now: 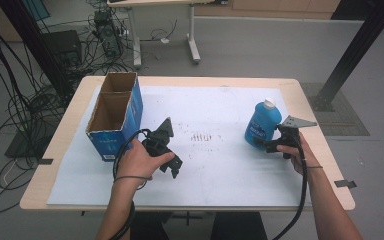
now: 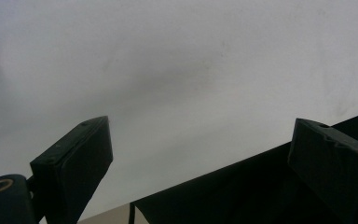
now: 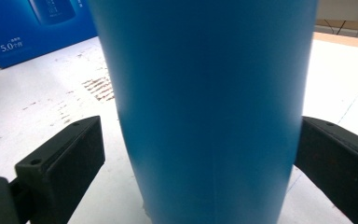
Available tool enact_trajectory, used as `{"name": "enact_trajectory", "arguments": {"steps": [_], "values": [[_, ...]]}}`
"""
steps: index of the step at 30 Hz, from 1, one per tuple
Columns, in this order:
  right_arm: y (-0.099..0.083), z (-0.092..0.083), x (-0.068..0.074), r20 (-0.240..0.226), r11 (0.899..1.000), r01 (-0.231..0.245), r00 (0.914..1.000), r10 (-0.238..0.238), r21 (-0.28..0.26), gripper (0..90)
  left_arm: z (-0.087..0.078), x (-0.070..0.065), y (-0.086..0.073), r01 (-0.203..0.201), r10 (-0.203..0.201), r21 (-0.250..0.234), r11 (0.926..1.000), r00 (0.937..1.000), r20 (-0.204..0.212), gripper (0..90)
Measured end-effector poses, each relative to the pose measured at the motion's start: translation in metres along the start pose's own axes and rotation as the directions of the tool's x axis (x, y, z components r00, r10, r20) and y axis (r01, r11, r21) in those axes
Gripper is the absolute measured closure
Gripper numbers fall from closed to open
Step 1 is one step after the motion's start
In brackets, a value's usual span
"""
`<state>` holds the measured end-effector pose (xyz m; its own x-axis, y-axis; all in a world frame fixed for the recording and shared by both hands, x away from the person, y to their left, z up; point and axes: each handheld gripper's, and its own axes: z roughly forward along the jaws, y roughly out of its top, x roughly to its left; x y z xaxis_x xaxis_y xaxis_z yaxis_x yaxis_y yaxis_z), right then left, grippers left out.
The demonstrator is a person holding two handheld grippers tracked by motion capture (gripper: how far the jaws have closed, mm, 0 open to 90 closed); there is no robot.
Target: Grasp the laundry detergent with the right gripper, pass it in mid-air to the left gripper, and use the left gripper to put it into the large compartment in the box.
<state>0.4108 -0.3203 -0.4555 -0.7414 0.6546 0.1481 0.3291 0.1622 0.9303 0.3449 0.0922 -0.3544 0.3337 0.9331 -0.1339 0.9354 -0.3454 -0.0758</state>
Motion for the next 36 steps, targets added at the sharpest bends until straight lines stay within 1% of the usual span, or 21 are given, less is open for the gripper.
{"name": "enact_trajectory", "arguments": {"steps": [3,6,15,29,31,32,36], "values": [[-0.0010,0.0018,0.0003,0.012,1.000,0.002,0.9999,-0.002,0.005,3.1,0.0005,0.0004,-0.0002,-0.003,0.003,0.005,1.0000,1.0000,0.001,6.7],[-0.0019,0.0029,0.0006,0.017,1.000,-0.008,0.9998,0.007,0.003,4.6,0.0009,0.0007,-0.0003,-0.003,0.003,0.007,1.0000,1.0000,-0.001,6.7],[-0.0027,0.0047,0.0016,0.029,1.000,-0.011,0.9995,0.011,0.001,14.6,0.0009,0.0004,-0.0003,-0.008,0.008,0.006,1.0000,1.0000,-0.001,6.7],[-0.0032,0.0072,0.0027,0.039,1.000,-0.005,0.9992,0.005,0.000,31.5,0.0010,-0.0004,-0.0012,0.007,-0.007,0.000,1.0000,1.0000,0.001,6.8],[-0.0033,0.0073,0.0027,0.038,1.000,-0.005,0.9992,0.005,-0.002,34.4,0.0009,-0.0003,-0.0013,0.000,0.000,0.000,1.0000,1.0000,0.000,6.9],[-0.0033,0.0075,0.0027,0.038,1.000,-0.006,0.9992,0.006,-0.004,34.7,0.0008,-0.0007,-0.0013,0.005,-0.005,-0.002,1.0000,1.0000,0.000,6.9],[-0.0032,0.0071,0.0025,0.045,1.000,-0.002,0.9990,0.002,-0.001,37.4,-0.0001,0.0002,-0.0015,0.003,-0.003,-0.004,1.0000,1.0000,0.000,6.9]]}}
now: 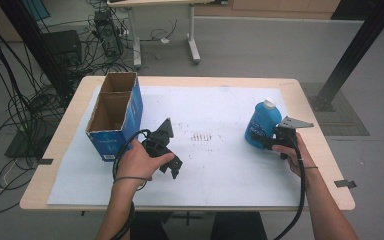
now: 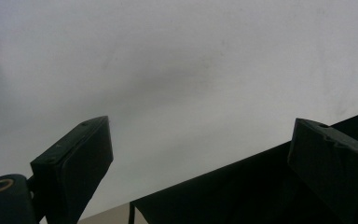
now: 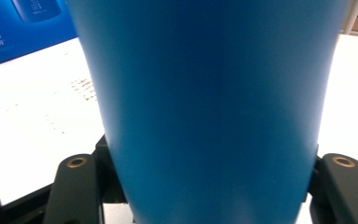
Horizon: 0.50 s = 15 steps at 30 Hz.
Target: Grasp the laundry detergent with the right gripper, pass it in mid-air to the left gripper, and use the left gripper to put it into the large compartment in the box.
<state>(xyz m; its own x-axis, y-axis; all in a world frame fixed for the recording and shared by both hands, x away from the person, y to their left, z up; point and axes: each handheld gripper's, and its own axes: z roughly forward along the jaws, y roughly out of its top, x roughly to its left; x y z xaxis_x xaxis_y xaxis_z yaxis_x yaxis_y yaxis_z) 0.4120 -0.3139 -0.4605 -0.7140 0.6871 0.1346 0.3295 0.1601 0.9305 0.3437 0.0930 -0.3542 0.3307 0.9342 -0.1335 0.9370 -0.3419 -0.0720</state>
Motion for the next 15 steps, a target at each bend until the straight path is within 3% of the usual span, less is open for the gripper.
{"name": "enact_trajectory", "arguments": {"steps": [15], "values": [[0.0001,-0.0002,-0.0002,0.001,1.000,0.009,1.0000,-0.009,0.000,38.3,0.0002,0.0001,-0.0007,0.000,0.000,0.006,1.0000,1.0000,-0.002,6.9]]}}
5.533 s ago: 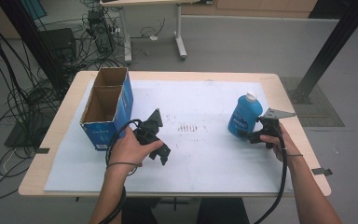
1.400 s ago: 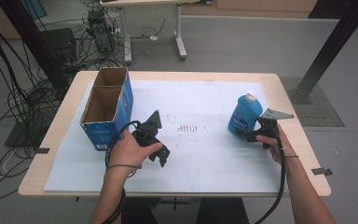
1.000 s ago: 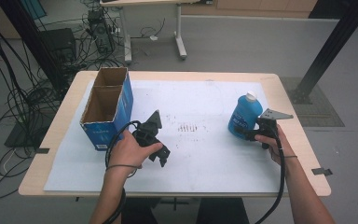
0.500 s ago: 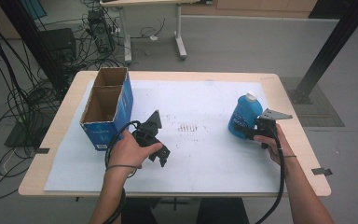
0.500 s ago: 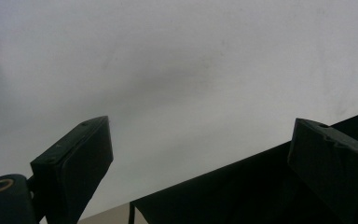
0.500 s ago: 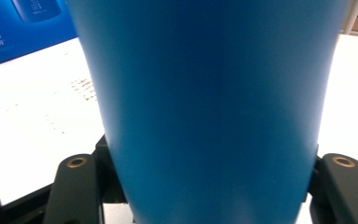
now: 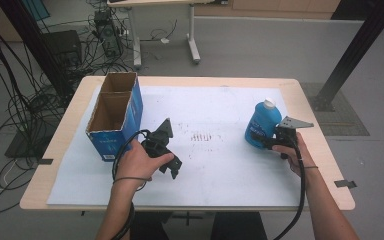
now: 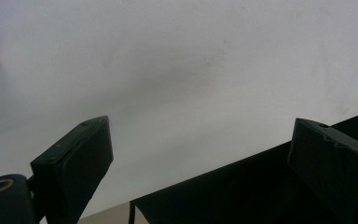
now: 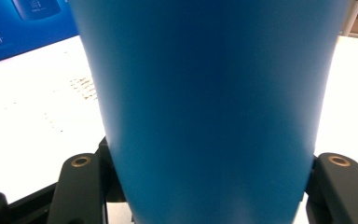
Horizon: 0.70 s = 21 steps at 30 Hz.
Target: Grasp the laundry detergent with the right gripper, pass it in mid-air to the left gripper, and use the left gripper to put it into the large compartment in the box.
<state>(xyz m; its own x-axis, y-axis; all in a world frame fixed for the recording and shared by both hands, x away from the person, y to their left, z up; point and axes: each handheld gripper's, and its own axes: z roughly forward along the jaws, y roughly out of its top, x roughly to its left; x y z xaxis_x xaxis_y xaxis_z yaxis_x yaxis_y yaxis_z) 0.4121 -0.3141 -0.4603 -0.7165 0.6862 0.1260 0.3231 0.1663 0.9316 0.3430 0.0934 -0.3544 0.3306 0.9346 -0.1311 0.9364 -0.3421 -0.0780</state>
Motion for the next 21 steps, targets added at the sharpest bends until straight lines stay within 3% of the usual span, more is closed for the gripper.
{"name": "enact_trajectory", "arguments": {"steps": [21], "values": [[-0.0013,0.0003,-0.0007,-0.004,1.000,-0.006,1.0000,0.006,-0.010,38.2,0.0009,-0.0019,0.0012,-0.002,0.002,0.001,1.0000,1.0000,-0.002,6.9]]}}
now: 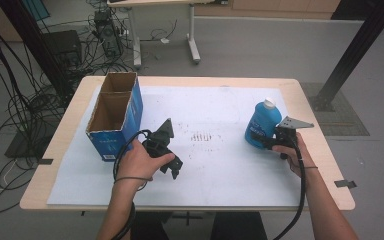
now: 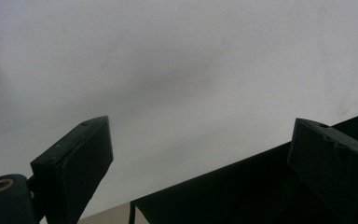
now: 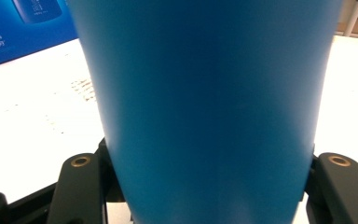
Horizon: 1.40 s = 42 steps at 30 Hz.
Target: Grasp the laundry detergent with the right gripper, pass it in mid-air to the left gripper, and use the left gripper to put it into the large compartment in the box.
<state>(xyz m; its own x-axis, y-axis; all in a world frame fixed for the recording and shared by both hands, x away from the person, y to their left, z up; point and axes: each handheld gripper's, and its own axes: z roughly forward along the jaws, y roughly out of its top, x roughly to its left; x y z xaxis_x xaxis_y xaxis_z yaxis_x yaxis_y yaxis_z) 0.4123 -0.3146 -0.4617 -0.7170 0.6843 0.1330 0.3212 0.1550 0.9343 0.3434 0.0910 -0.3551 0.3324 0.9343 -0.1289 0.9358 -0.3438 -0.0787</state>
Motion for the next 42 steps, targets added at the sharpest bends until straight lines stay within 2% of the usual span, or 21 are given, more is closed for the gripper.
{"name": "enact_trajectory", "arguments": {"steps": [42], "values": [[0.0003,-0.0002,0.0002,0.000,1.000,0.003,1.0000,-0.003,0.000,38.8,-0.0039,-0.0022,0.0011,-0.007,0.007,0.000,1.0000,0.9999,-0.010,6.9]]}}
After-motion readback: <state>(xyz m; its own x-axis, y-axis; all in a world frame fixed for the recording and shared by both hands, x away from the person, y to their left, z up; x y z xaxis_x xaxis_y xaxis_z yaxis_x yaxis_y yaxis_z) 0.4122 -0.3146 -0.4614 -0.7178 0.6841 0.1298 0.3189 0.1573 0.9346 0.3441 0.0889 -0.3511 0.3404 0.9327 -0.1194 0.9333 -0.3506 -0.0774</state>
